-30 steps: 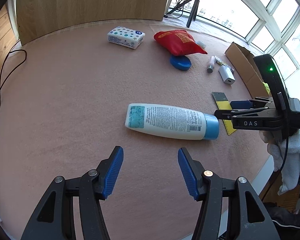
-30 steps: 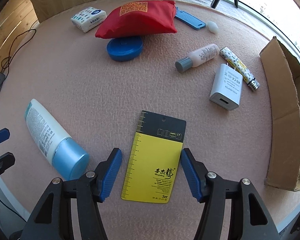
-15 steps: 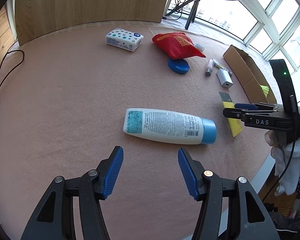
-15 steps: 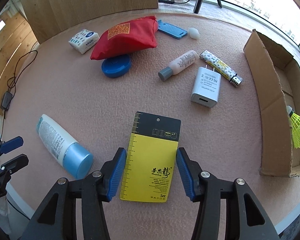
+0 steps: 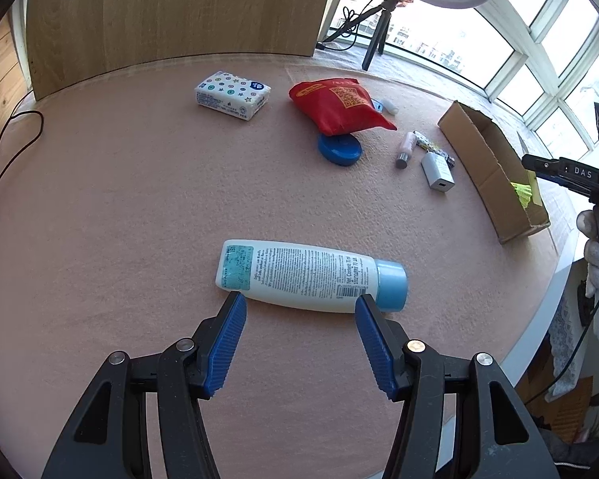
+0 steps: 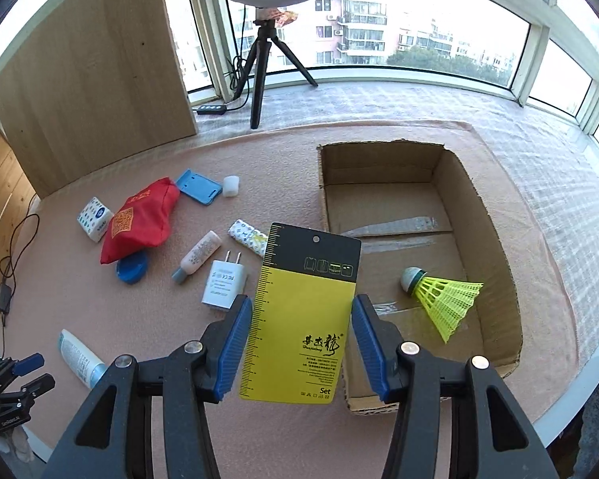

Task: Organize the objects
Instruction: 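Lift the card with the right tool and carry it over the box, then open the right tool to release the card into the box, then move the right tool to the white lotion bottle and grasp it, then lift the lotion bottle with the right tool and carry it toward the box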

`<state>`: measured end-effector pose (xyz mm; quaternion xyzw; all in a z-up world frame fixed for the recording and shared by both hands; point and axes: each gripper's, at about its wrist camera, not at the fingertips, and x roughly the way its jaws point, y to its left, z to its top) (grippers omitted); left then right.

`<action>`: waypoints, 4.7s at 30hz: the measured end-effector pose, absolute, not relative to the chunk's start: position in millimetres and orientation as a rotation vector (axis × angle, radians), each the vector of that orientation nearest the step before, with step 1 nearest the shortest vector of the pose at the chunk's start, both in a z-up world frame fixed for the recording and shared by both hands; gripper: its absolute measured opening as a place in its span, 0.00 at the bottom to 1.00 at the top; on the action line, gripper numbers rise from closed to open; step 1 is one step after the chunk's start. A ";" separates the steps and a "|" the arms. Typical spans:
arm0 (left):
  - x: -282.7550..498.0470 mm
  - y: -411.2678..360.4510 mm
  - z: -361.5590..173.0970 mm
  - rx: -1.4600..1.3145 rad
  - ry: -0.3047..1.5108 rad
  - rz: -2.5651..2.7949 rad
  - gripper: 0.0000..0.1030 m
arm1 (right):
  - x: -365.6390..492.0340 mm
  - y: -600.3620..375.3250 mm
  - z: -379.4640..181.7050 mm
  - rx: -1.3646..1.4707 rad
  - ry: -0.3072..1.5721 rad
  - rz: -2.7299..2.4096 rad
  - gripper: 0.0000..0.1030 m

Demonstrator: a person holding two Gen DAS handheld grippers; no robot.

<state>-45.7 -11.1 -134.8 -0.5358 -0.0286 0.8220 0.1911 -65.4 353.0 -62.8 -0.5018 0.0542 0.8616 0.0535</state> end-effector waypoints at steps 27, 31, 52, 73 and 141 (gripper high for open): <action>-43.6 -1.0 -136.5 -1.559 -0.145 2.324 0.62 | -70.3 418.3 -71.8 -1.488 0.385 2.598 0.61; -44.5 -5.2 -139.7 -1.577 -0.170 2.316 0.62 | -70.7 397.5 -67.0 -1.500 0.433 2.696 0.61; -68.7 -36.3 -174.2 -1.659 -0.443 2.262 0.57 | -72.2 196.9 -142.1 -2.193 0.390 2.906 0.44; -107.8 -7.7 -167.4 -1.579 -0.383 2.258 0.51 | -57.0 185.6 -155.1 -2.291 0.352 2.858 0.35; -96.7 200.9 -106.2 -1.353 -0.160 2.052 0.47 | -71.6 320.3 -91.2 -1.988 0.554 2.837 0.39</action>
